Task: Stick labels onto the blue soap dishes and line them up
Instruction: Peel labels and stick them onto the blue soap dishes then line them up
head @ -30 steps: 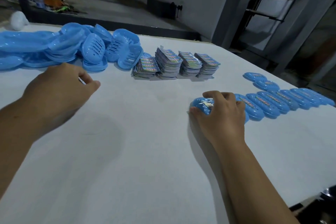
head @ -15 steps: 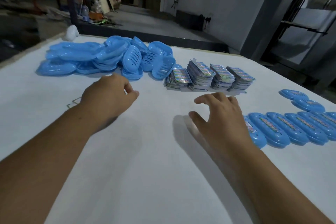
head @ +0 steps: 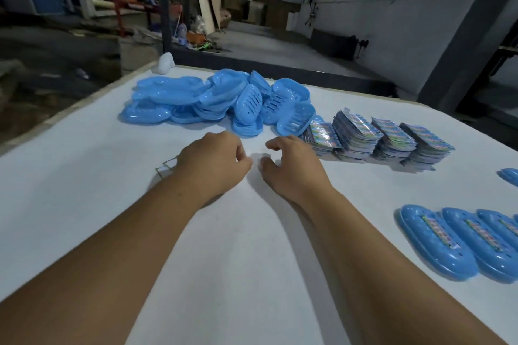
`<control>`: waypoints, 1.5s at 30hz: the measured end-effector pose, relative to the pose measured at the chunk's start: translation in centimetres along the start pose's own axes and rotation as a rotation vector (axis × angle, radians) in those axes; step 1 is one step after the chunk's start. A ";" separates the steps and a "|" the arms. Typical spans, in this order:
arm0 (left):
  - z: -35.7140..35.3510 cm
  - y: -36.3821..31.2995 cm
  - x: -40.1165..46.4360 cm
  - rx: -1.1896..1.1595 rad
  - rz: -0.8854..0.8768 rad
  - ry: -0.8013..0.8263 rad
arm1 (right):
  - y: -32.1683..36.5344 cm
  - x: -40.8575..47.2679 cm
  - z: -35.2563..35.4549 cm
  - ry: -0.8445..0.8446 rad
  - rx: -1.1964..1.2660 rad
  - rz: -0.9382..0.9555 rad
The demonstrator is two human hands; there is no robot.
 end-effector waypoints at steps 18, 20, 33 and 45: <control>0.7 1.1 0.3 0.015 0.028 -0.038 | 1.8 4.4 -2.8 0.042 -0.057 0.068; 0.8 1.3 0.3 0.012 0.040 -0.042 | 1.6 4.3 -2.5 -0.007 -0.039 0.043; 1.1 0.2 0.0 -0.096 -0.134 -0.129 | -0.2 4.0 1.0 -0.213 0.610 -0.192; 1.1 -1.5 -0.8 -0.294 -0.245 -0.044 | -1.7 1.2 1.4 0.256 1.085 -0.517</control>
Point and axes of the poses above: each hand's wrist, its own x-axis towards the middle knuckle, its own z-axis out of the back of the hand, y = z × x, the point moved 5 cm from there along x, towards the middle knuckle, and after that the axes turned 3 degrees about y, right-handed, at the moved point
